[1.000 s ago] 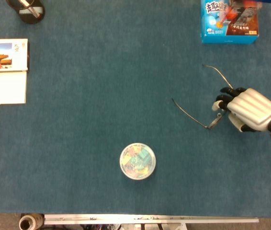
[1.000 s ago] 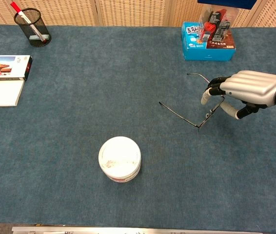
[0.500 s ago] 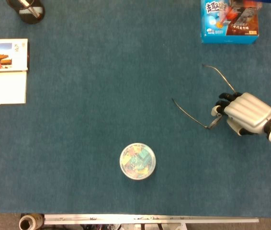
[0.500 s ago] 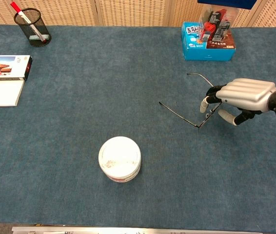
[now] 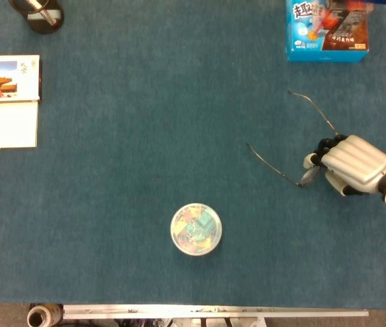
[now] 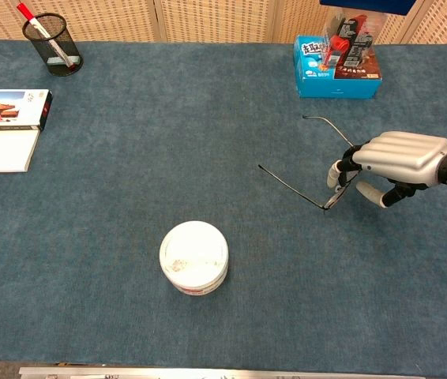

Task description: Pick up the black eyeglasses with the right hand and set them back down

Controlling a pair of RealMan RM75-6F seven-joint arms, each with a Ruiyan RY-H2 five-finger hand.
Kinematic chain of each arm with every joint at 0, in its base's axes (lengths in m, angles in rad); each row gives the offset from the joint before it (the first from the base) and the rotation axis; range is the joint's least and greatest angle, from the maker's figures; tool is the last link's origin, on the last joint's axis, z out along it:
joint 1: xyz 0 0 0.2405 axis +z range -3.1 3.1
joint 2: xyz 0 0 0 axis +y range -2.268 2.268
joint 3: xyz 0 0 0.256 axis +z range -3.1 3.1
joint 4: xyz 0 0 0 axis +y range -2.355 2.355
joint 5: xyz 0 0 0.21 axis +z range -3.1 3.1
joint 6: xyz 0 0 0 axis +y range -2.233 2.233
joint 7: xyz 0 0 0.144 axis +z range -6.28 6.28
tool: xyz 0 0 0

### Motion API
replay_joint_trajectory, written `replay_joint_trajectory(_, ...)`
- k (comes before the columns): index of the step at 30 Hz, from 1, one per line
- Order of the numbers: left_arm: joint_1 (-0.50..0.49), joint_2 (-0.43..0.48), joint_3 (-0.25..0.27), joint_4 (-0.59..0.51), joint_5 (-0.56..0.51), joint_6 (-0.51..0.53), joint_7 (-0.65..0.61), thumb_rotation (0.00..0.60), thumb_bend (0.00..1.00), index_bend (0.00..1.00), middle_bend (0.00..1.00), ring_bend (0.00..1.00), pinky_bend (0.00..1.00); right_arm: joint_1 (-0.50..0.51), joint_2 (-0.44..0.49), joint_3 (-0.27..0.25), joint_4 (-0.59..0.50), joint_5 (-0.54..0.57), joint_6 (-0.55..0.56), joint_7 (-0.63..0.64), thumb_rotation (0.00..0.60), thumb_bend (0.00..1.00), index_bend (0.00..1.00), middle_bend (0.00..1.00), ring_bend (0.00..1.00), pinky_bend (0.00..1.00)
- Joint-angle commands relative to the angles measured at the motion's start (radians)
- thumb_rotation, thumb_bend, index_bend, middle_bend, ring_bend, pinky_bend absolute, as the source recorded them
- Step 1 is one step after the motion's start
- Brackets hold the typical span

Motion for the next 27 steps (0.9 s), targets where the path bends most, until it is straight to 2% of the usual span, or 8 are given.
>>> replay_joint_trajectory(1, 0.000, 0.000, 0.000, 0.000, 0.001, 0.001, -0.001, 0.600, 0.51, 0.31, 0.43, 0.36, 0.56, 0.000, 0.001, -0.002, -0.001, 0.002, 0.000, 0.000, 0.600, 0.65, 0.31, 0.39, 0.22, 0.27)
replay_joint_trajectory(14, 0.000, -0.001, 0.000, -0.001, 0.000, -0.001, 0.002, 0.600, 0.51, 0.31, 0.43, 0.36, 0.56, -0.006, 0.013, -0.019, -0.014, 0.007, 0.009, -0.003, 0.600, 0.65, 0.36, 0.46, 0.30, 0.29)
replay_joint_trajectory(27, -0.002, 0.002, 0.000, -0.011, -0.001, -0.005, 0.016, 0.600, 0.51, 0.31, 0.43, 0.36, 0.56, -0.015, 0.016, -0.026, -0.013, 0.013, 0.020, 0.001, 0.600, 0.65, 0.37, 0.47, 0.30, 0.30)
